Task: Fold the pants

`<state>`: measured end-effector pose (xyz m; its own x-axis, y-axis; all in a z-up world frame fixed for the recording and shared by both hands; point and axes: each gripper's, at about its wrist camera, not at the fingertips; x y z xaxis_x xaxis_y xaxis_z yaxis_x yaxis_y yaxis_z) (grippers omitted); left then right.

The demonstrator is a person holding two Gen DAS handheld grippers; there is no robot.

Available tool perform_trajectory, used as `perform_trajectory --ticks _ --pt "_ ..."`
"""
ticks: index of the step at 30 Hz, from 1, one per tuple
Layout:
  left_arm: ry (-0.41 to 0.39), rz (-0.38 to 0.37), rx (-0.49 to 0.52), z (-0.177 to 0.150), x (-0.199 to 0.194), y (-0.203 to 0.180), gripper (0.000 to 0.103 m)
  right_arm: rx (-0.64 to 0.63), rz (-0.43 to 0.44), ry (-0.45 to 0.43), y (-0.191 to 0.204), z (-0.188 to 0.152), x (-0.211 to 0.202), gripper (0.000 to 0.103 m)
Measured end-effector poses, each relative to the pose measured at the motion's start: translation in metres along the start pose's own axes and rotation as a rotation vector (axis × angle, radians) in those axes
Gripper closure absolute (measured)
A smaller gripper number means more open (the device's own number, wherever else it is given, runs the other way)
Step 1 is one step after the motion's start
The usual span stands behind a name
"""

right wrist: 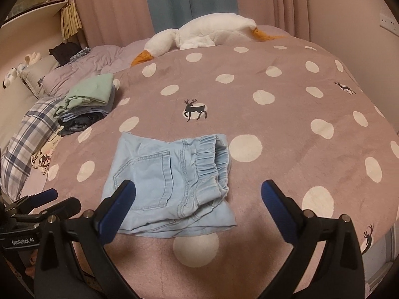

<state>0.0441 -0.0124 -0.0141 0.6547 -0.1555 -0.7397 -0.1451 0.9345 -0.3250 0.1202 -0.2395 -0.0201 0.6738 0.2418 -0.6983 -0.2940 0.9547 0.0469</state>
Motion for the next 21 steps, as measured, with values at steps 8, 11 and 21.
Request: perform_trajectory --ticks 8,11,21 --pt "0.001 0.004 0.001 0.0 -0.002 0.0 0.001 -0.006 -0.003 0.003 0.002 -0.003 -0.003 0.001" --pt "-0.009 0.009 0.009 0.0 -0.005 -0.002 0.001 -0.007 0.009 0.01 0.003 -0.005 -0.002 0.001" --pt "-0.033 0.019 0.015 0.001 -0.011 -0.006 0.001 -0.008 0.016 0.014 0.005 -0.006 -0.002 0.001"
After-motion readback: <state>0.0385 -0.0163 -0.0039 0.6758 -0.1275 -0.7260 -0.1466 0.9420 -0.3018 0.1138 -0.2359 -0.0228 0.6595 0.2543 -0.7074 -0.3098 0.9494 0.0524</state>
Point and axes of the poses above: each gripper's, at about its wrist camera, not at the fingertips, and x roughly the way its jaws point, y to its left, z to its top, and after that the axes turned 9 degrees about -z, right-handed
